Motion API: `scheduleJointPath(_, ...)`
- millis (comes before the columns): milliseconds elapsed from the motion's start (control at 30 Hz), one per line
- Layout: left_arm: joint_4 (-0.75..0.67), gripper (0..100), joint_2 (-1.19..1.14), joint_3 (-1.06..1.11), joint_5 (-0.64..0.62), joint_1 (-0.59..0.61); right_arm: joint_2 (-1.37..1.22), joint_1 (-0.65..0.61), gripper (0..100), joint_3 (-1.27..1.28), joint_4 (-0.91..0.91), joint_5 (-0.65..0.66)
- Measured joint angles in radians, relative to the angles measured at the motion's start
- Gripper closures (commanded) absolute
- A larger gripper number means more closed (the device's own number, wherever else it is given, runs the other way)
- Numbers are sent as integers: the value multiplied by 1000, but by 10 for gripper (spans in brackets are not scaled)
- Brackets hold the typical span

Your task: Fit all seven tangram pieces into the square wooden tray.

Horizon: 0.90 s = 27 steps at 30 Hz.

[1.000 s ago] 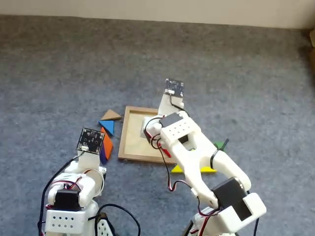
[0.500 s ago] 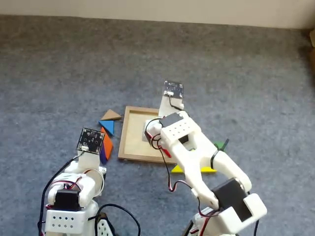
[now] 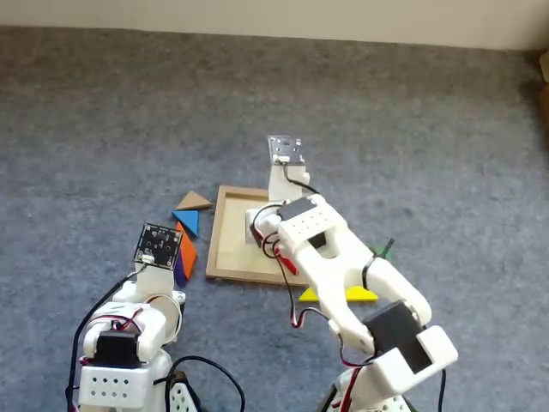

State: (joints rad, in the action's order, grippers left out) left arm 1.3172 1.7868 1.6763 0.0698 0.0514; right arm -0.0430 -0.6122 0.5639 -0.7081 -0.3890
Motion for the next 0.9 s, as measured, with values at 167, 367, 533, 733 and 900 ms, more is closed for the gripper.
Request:
scheduleJointPath(167,0,993,0,0,0,0,0,25,964,-2,-35,0)
scheduleJointPath(367,0,993,0,0,0,0,0,48,964,-9,-71,6)
scheduleJointPath(533,0,993,0,0,0,0,0,48,964,-9,-72,6)
scheduleJointPath(733,0,993,0,0,0,0,107,68,964,-5,-109,160)
scheduleJointPath(900,0,993,0,0,0,0,305,143,964,-5,-215,281)
